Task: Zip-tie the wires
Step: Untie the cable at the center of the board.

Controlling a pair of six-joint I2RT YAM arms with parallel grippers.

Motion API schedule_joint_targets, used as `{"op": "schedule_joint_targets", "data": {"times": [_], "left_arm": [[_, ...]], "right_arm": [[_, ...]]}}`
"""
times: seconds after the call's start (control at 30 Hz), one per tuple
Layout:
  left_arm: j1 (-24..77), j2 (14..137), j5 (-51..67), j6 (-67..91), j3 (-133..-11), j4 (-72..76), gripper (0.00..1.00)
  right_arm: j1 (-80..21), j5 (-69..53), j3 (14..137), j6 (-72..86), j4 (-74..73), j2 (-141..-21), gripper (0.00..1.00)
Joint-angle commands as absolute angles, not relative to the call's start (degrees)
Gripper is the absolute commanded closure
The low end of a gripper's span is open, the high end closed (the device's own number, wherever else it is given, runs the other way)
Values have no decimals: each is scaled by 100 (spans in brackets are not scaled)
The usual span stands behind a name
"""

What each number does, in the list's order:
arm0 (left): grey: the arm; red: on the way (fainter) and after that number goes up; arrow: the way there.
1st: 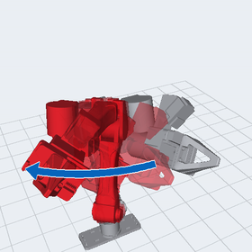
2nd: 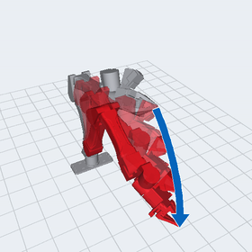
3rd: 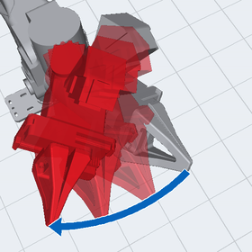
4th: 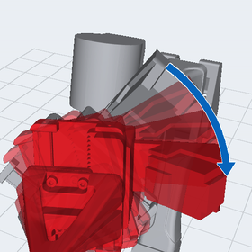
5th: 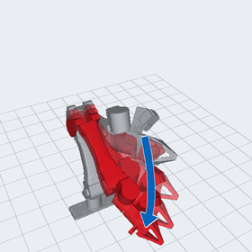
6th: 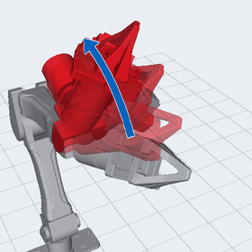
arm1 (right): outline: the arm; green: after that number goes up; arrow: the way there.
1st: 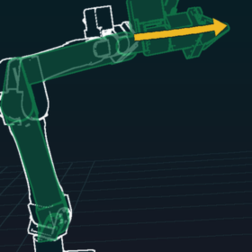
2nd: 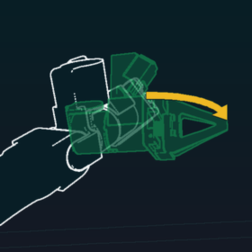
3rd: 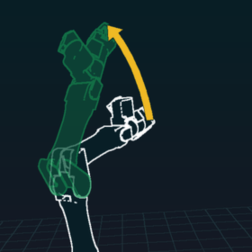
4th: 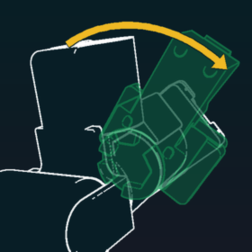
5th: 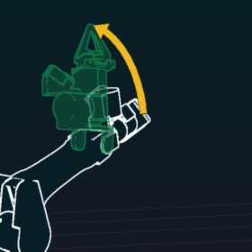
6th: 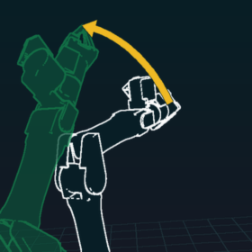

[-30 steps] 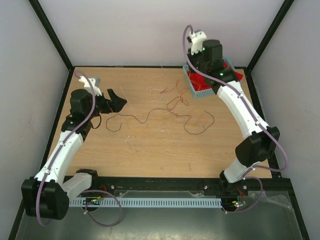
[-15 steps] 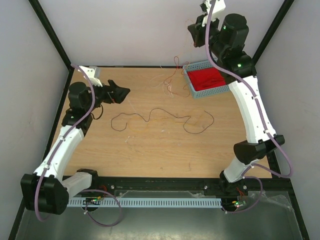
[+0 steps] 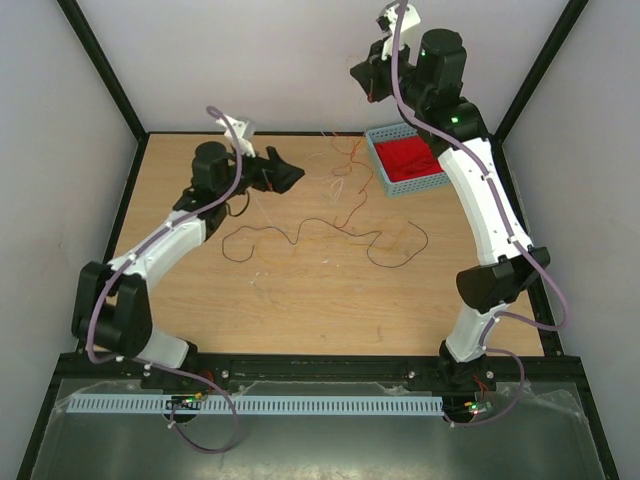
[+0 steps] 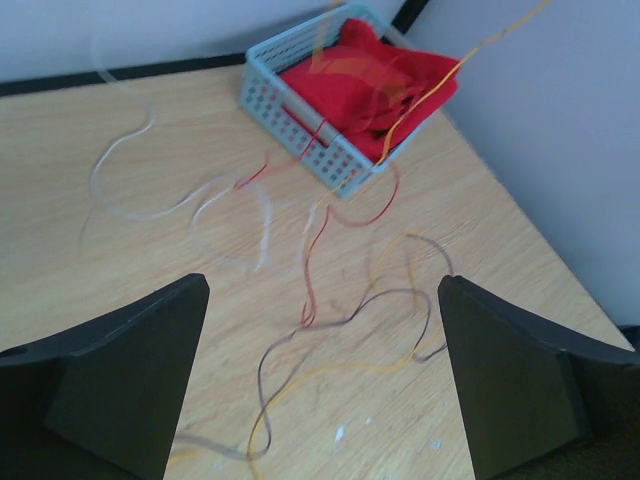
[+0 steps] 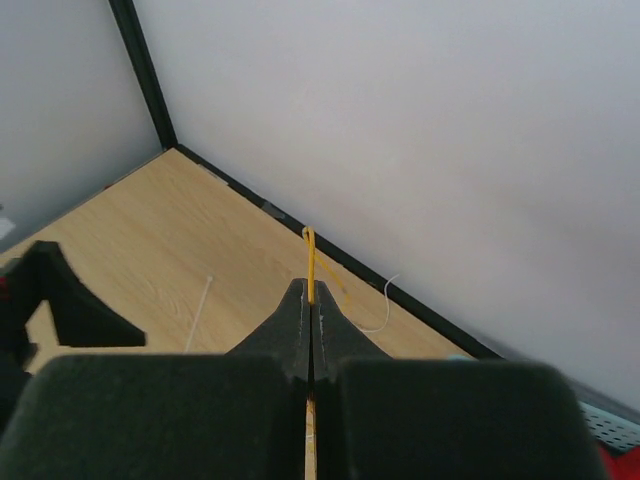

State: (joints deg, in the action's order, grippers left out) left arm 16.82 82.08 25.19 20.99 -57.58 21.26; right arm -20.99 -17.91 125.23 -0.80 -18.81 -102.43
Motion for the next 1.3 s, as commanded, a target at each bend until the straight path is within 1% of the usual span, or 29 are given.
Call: {"op": "schedule_joint_targets", "data": {"times": [0.0, 0.1, 0.23, 0.37, 0.5, 0.77, 0.93, 1.0, 1.03, 1.07, 1.13, 1.17, 1.2, 1.27], "left_arm": [[1843, 8888, 2501, 2548, -6403, 3010, 1], [1930, 9360, 2440, 3008, -6768, 3271, 1], [2139, 9937, 2103, 3076, -7183, 3334, 1], [2312, 10437, 2354, 3120, -7507, 3527, 1], [2450, 10847, 2311, 3108, -7683, 3618, 1], [2496, 11566, 2435, 2969, -7872, 3613, 1], [2504, 11808, 2476, 2936, -7716, 3609, 1], [2505, 11887, 2432, 2855, -7706, 3603, 3], [2505, 11924, 2450, 2822, -7734, 3591, 10], [2505, 11968, 2497, 2810, -7777, 3570, 22], [2492, 12027, 2537, 2823, -7835, 3486, 54], [2487, 12039, 2540, 2835, -7850, 3477, 66], [2483, 12044, 2540, 2843, -7863, 3472, 75], [2477, 12035, 2540, 2850, -7893, 3469, 87]], "right_arm": [[-2085, -2111, 12813, 42, -1705, -10189, 100], [-2091, -2181, 12774, 82, -1705, -10147, 100], [-2089, -2131, 12815, 93, -1690, -10168, 100], [-2091, -2010, 12911, 124, -1666, -10175, 100], [-2092, -1858, 13029, 157, -1594, -10161, 100], [-2091, -1240, 13402, 166, -1362, -10133, 100], [-2091, -745, 13400, 175, -1199, -9970, 100], [-2091, -780, 13374, 205, -1175, -9883, 100], [-2092, -830, 13355, 232, -1167, -9832, 100], [-2086, -863, 13341, 238, -1149, -9782, 100], [-2092, -759, 13325, 204, -1146, -9669, 100], [-2092, -668, 13308, 172, -1147, -9596, 100], [-2090, -550, 13272, 148, -1146, -9510, 100], [-2091, -359, 13150, 96, -1148, -9296, 100]]}}
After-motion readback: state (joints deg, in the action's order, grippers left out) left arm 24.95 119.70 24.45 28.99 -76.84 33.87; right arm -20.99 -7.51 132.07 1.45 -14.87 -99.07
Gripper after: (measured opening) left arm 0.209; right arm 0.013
